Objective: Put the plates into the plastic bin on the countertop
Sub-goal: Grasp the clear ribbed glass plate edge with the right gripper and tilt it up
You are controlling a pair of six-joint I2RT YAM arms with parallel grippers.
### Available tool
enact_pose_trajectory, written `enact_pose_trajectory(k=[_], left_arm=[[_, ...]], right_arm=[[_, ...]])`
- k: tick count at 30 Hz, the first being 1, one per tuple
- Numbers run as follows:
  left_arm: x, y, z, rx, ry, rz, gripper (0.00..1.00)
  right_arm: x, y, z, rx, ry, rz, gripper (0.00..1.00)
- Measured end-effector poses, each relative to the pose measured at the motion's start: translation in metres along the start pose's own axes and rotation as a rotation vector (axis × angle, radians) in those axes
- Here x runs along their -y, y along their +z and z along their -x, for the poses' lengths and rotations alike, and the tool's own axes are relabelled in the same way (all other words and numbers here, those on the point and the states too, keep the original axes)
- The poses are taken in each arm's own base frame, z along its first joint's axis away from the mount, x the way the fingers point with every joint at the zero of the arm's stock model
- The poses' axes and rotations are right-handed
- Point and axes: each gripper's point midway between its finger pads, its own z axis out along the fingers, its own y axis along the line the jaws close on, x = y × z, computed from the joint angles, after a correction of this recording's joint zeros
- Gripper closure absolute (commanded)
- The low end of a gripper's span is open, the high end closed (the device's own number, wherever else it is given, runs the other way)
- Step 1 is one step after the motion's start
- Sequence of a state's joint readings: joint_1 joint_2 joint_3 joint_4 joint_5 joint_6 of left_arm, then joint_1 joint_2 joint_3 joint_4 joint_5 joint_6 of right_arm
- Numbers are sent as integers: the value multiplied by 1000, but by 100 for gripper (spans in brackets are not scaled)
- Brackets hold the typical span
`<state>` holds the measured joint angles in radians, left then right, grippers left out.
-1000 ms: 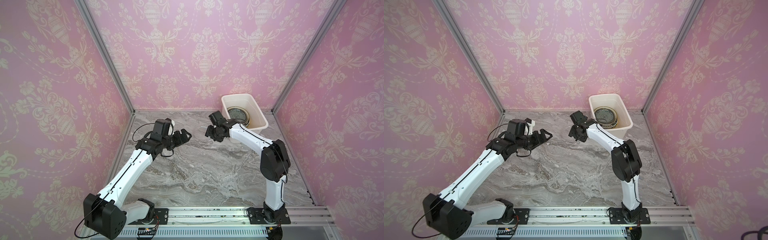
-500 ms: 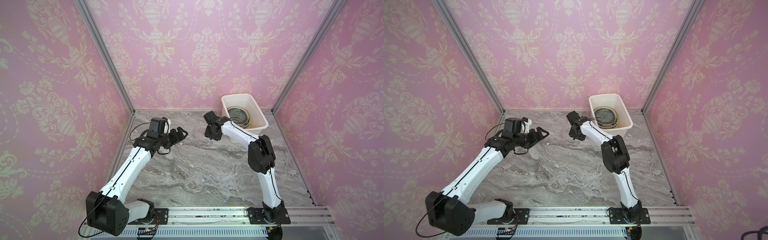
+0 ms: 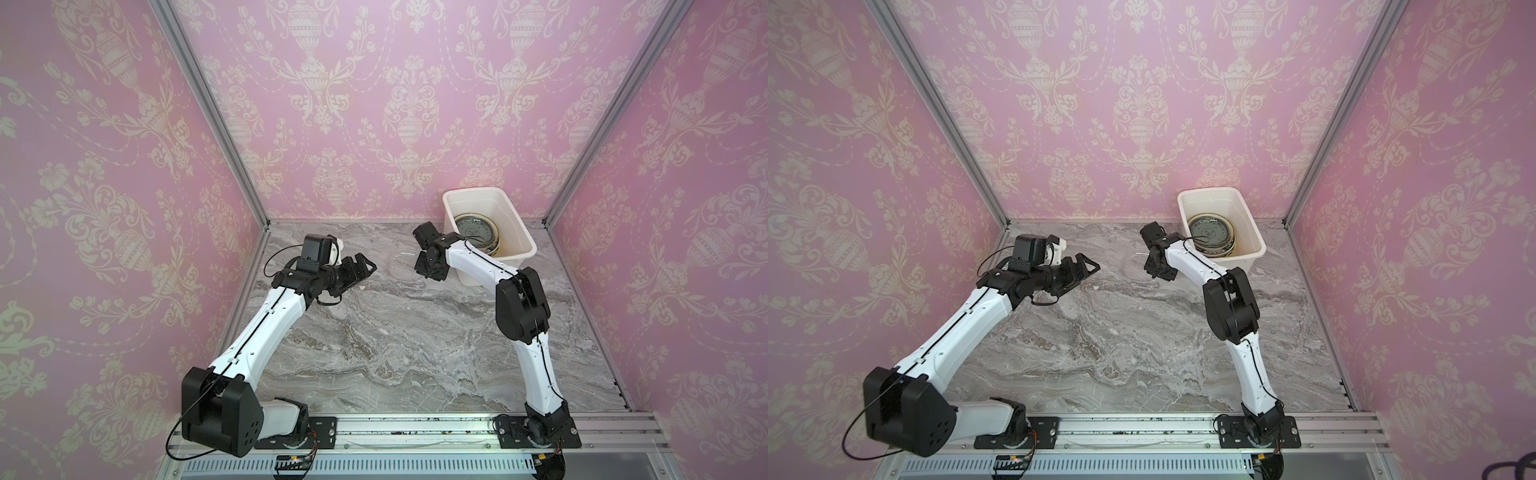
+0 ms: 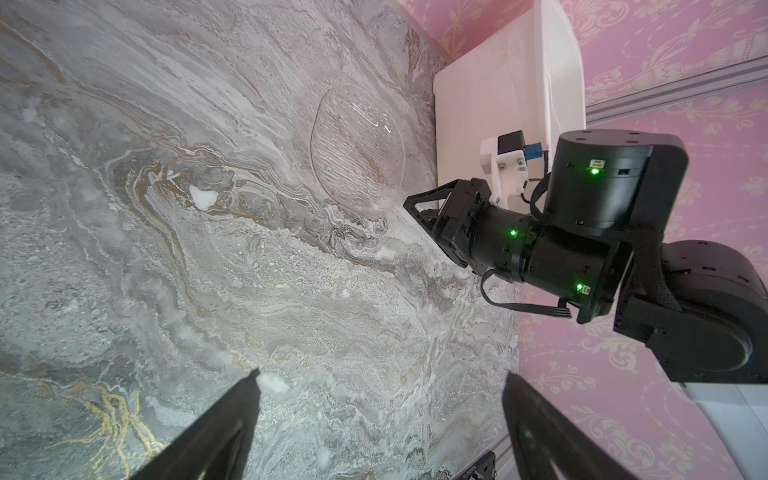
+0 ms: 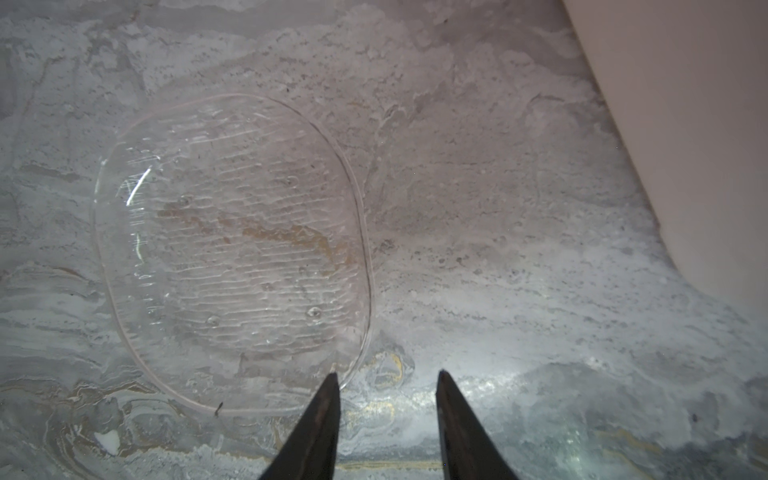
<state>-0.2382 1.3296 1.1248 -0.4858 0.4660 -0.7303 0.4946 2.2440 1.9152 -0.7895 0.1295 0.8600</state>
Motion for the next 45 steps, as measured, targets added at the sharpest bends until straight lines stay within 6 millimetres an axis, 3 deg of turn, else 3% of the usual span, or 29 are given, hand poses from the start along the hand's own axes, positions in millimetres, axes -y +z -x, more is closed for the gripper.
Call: enact_pose_trajectory(k=[12, 26, 34, 38, 43, 45], left_arm=[[-1, 3, 1, -2, -1, 1, 7], [2, 4, 4, 0, 8, -1, 7], [5, 2, 6, 4, 10, -5, 7], [11, -2, 11, 17, 18, -16, 7], [15, -6, 13, 27, 25, -25, 7], [18, -10, 13, 36, 30, -33, 7]], right_arm=[[-6, 26, -7, -42, -2, 25, 78], [-22, 25, -4, -35, -16, 100, 100], [-27, 23, -4, -36, -21, 126, 100], [-25, 10, -10, -35, -34, 137, 100], [-26, -26, -21, -16, -64, 175, 100], [-26, -41, -24, -8, -71, 192, 93]])
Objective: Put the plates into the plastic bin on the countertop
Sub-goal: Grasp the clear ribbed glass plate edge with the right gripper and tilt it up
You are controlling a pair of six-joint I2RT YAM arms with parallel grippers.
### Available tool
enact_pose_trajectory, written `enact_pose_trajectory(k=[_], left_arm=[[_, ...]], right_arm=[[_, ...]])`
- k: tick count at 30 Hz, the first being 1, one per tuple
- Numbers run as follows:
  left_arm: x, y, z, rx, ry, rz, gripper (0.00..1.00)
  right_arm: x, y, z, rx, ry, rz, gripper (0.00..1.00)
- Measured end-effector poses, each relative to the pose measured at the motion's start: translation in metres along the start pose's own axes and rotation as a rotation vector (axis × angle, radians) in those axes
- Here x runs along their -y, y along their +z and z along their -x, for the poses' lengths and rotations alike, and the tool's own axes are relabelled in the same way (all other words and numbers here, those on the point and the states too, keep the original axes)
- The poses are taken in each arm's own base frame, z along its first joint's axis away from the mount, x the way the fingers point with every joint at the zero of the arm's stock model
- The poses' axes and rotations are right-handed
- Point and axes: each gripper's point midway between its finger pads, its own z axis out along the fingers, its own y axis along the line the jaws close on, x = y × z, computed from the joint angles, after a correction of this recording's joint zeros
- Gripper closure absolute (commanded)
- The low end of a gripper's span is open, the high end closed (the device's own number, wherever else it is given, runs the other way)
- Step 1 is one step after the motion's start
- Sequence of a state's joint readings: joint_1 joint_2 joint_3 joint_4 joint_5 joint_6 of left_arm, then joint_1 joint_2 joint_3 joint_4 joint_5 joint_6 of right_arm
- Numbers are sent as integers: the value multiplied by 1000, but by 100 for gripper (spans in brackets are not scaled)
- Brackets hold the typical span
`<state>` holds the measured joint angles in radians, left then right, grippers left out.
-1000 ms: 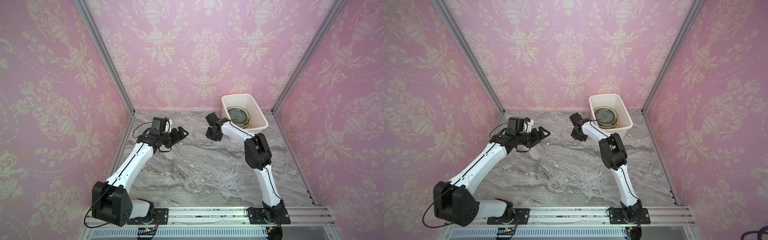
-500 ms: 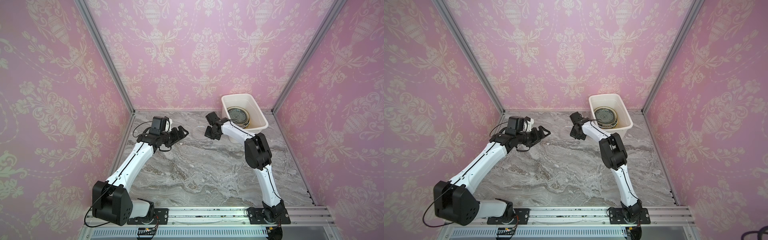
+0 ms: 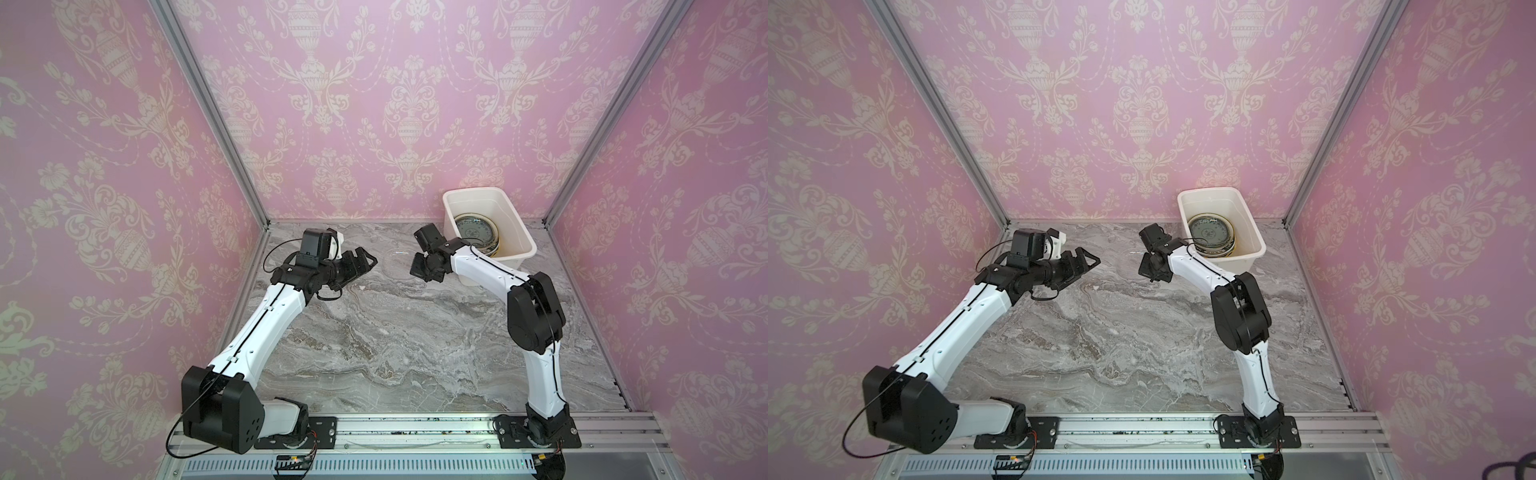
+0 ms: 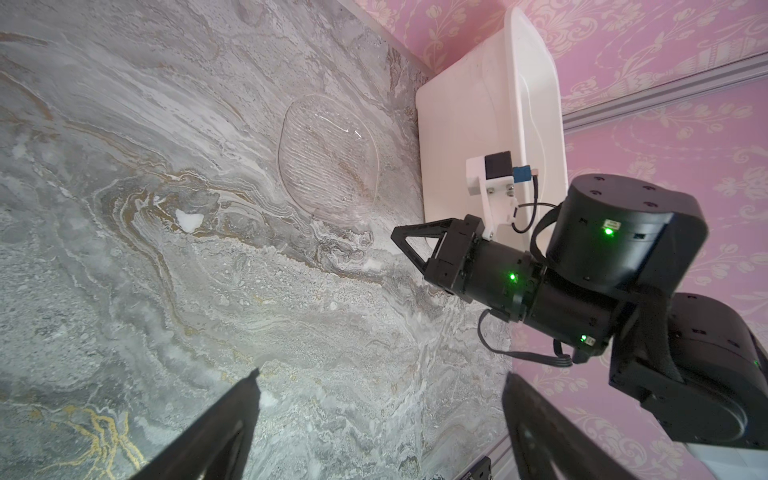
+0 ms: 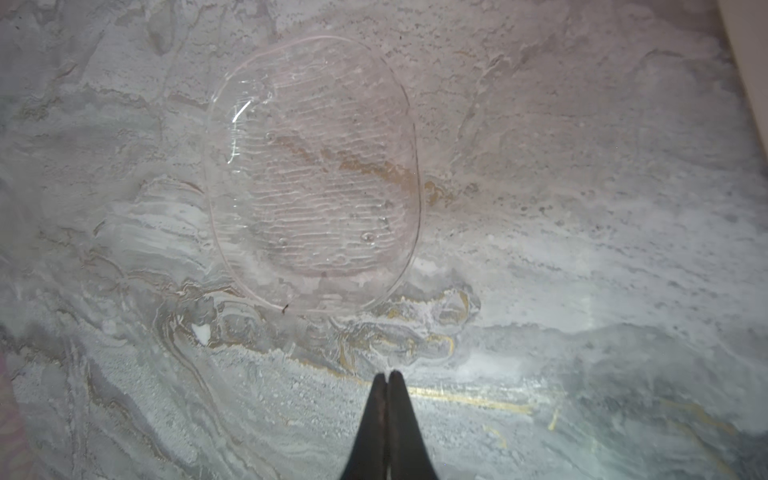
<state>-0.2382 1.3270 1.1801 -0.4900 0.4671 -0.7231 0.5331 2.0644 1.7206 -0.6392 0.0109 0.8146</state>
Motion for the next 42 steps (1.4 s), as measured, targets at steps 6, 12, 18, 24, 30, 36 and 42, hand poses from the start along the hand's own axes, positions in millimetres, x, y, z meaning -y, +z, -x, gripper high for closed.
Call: enact_pose_trajectory(k=[6, 12, 18, 24, 30, 36, 42], left_arm=[[16, -27, -1, 47, 29, -41, 7], [16, -37, -9, 53, 33, -45, 7], [6, -28, -12, 24, 18, -19, 7], [-9, -7, -13, -21, 0, 22, 7], [-17, 1, -13, -37, -8, 41, 7], [-17, 4, -12, -38, -6, 41, 7], [-17, 4, -12, -38, -6, 40, 7]], right_arm=[[-3, -11, 2, 12, 18, 23, 58], [11, 17, 8, -13, 107, -3, 50], [15, 59, 18, -44, 156, -26, 53], [7, 75, 25, -51, 161, -12, 70], [4, 82, 28, -54, 170, -4, 90], [3, 83, 27, -58, 170, 1, 100], [4, 83, 29, -58, 161, 6, 100]])
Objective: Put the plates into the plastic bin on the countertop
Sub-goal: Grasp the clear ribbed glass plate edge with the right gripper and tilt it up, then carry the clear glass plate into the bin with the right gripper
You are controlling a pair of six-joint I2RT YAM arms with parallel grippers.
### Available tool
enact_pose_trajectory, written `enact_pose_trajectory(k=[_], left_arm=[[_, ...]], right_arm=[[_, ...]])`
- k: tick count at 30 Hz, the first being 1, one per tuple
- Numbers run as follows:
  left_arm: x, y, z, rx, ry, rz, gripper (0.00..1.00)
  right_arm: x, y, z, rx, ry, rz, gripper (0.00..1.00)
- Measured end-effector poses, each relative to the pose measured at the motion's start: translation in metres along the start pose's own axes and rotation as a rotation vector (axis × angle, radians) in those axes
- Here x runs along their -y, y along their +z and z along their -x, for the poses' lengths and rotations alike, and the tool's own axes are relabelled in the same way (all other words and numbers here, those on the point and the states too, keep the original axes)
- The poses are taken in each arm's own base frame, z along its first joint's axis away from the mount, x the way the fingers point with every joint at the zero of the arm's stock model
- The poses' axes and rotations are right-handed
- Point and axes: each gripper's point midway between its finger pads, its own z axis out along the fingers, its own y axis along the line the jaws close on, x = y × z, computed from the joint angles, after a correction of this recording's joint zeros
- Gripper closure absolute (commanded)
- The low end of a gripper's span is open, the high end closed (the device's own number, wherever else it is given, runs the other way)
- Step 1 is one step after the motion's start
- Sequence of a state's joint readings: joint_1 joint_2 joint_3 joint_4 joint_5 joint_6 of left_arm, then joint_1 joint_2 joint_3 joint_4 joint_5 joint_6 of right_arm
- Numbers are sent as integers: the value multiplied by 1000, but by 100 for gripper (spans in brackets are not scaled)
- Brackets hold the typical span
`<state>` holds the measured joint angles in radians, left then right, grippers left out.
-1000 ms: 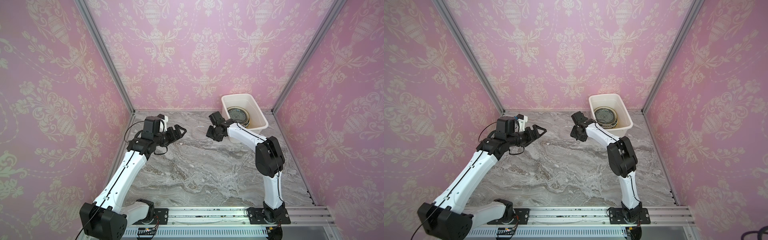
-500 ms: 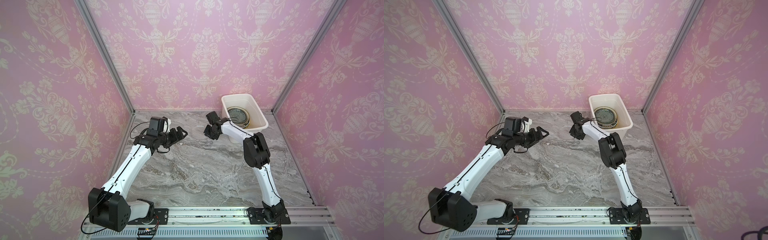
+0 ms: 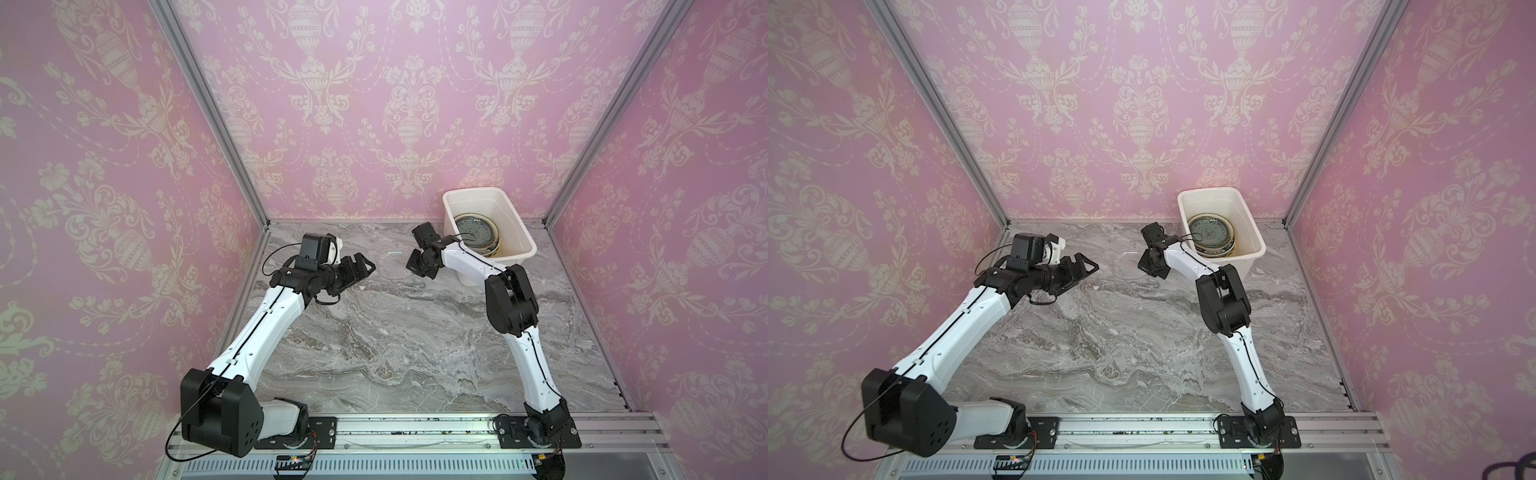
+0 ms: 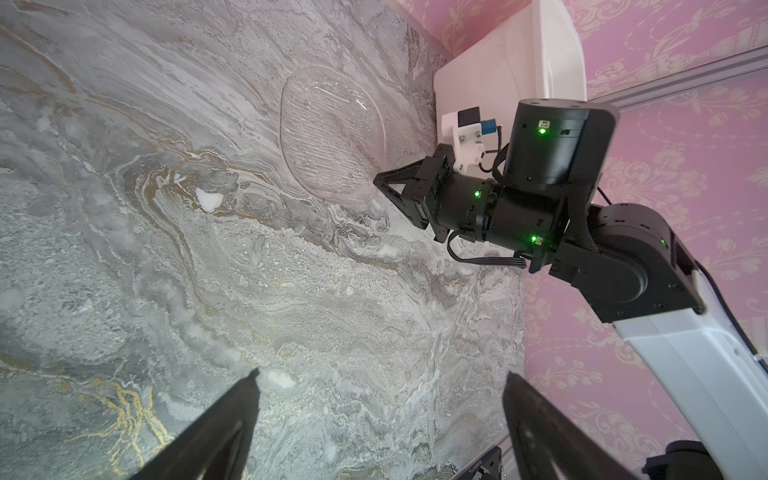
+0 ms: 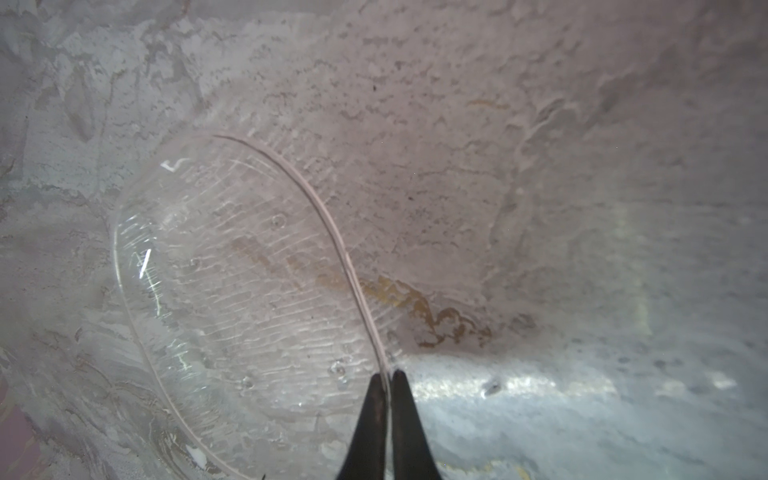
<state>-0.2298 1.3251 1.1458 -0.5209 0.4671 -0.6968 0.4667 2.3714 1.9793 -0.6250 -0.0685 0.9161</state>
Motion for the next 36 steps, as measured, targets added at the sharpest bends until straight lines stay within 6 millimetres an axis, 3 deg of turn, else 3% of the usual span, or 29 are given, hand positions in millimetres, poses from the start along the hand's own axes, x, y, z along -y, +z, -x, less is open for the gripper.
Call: enact_pose_trajectory(k=[6, 17, 26, 31, 36], left_arm=[[4, -3, 3, 9, 5, -7, 6], [20, -26, 5, 59, 35, -49, 7], [29, -44, 3, 87, 51, -72, 7], [32, -49, 3, 98, 58, -81, 7], [40, -55, 7, 124, 60, -106, 7]], right_arm=[[-3, -9, 1, 9, -25, 11, 100], [-18, -88, -7, 71, -64, 105, 100], [-22, -116, -10, 96, -82, 146, 100], [-34, -162, -2, 147, -87, 213, 100], [-36, -221, 17, 228, -61, 297, 100]])
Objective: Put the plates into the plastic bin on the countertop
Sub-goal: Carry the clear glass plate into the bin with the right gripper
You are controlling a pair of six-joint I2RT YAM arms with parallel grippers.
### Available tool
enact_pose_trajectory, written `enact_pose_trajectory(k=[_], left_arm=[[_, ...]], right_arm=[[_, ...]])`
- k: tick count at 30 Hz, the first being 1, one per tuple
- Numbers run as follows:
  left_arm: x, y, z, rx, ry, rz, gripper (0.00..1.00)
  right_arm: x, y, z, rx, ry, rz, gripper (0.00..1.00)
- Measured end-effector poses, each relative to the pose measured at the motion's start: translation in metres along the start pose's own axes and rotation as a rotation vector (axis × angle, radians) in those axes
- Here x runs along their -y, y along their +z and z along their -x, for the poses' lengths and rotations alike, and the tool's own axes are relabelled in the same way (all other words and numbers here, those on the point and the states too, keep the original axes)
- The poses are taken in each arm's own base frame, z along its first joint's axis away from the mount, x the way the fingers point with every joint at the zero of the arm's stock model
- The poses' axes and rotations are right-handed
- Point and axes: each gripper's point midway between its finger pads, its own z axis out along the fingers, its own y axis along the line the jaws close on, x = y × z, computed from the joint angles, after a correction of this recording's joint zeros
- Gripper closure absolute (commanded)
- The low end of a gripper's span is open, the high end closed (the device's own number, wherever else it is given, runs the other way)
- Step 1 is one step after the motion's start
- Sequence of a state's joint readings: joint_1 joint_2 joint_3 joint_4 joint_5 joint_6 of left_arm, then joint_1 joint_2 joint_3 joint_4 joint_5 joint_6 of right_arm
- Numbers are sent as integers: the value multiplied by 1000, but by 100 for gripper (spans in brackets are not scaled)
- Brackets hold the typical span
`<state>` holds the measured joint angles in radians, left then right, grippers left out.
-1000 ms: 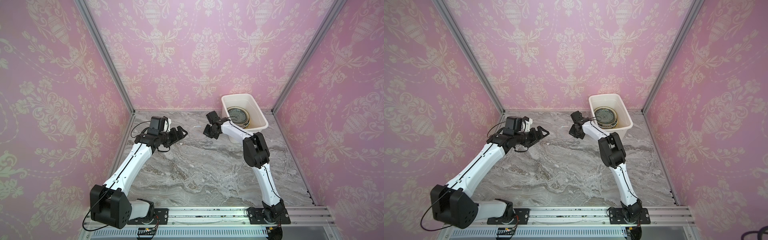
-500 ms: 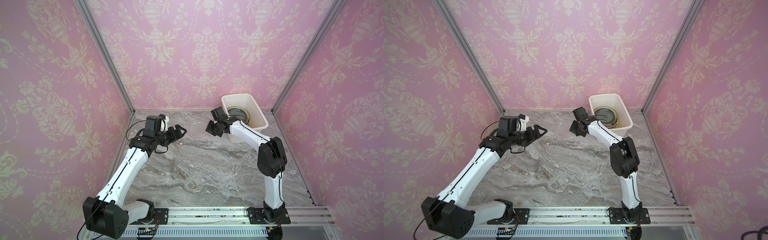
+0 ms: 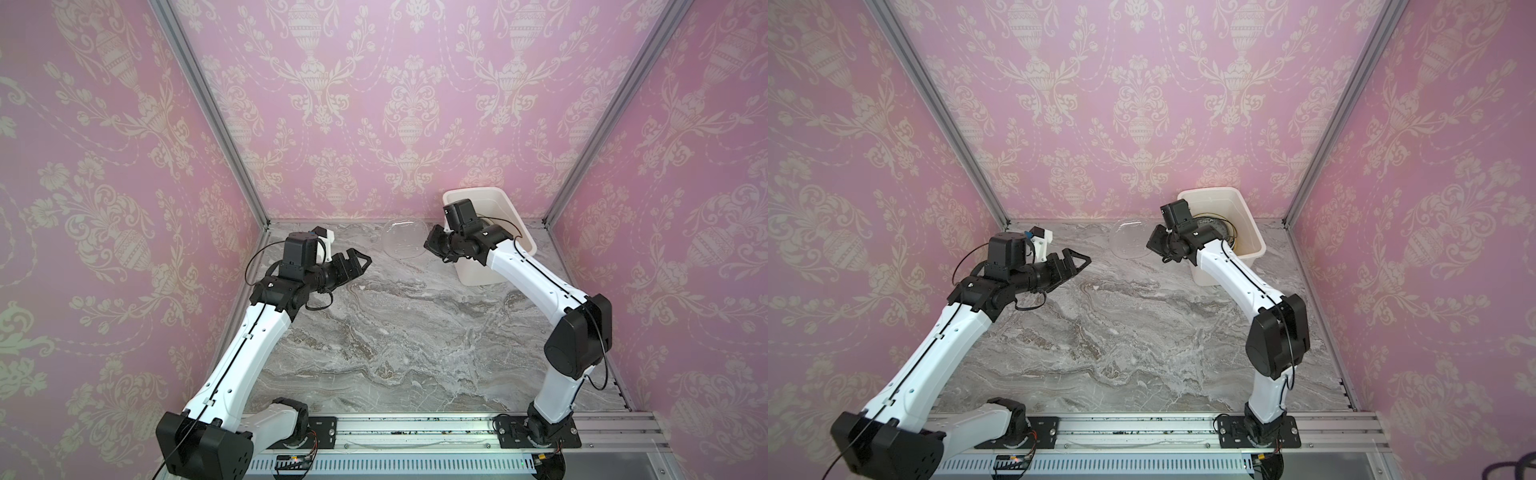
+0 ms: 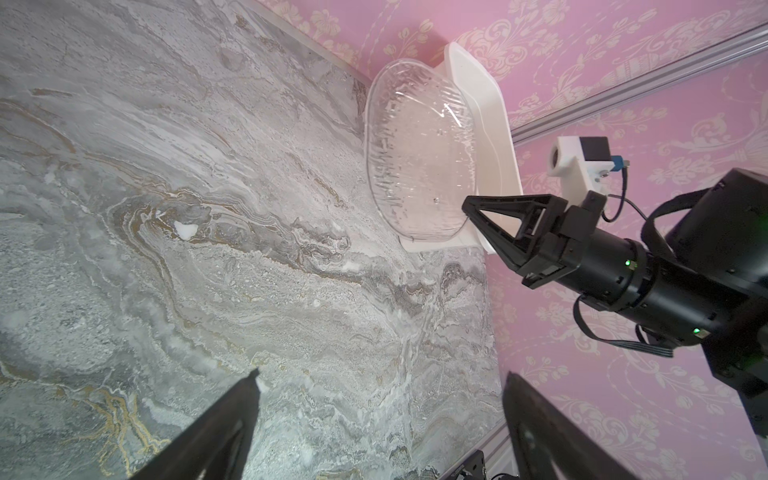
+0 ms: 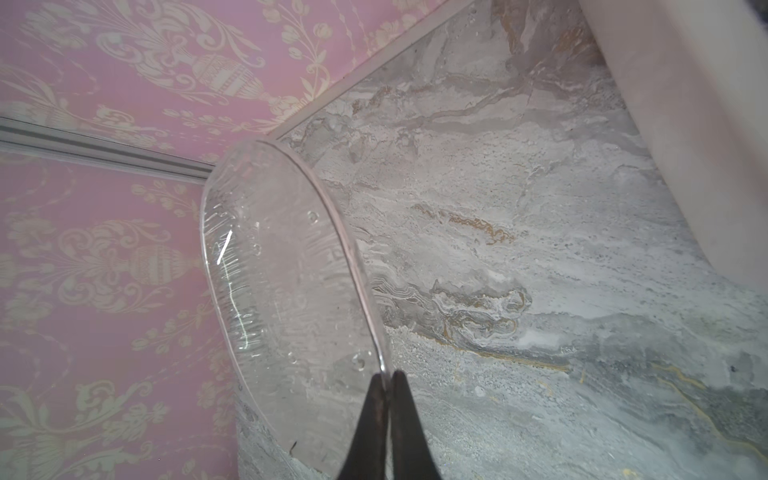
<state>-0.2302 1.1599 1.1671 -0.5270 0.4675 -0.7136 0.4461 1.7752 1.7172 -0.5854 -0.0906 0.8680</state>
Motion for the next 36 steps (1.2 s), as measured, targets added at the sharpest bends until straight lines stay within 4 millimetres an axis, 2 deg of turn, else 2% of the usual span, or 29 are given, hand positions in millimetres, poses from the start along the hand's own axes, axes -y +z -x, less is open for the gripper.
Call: enact_pose_trajectory(k=[4, 6, 12, 16, 22, 27, 31, 36], left_arm=[[14, -4, 7, 25, 14, -39, 7], [26, -6, 8, 31, 37, -68, 7], [70, -6, -3, 3, 133, -160, 6], [87, 3, -13, -33, 197, -191, 6], [99, 18, -22, -71, 288, -203, 6], [98, 24, -25, -80, 338, -200, 5], [94, 29, -26, -91, 363, -190, 5], [88, 38, -30, -114, 384, -172, 5]], right_arm=[[4, -30, 28, 74, 54, 23, 100], [13, -42, 40, 105, 97, 21, 100], [50, -60, 65, 194, 257, -16, 100], [69, -65, 81, 263, 364, -39, 100], [99, -59, 89, 356, 544, -86, 100], [132, -51, 87, 434, 726, -138, 100], [148, -45, 96, 496, 841, -148, 100], [171, -21, 104, 522, 918, -201, 100]])
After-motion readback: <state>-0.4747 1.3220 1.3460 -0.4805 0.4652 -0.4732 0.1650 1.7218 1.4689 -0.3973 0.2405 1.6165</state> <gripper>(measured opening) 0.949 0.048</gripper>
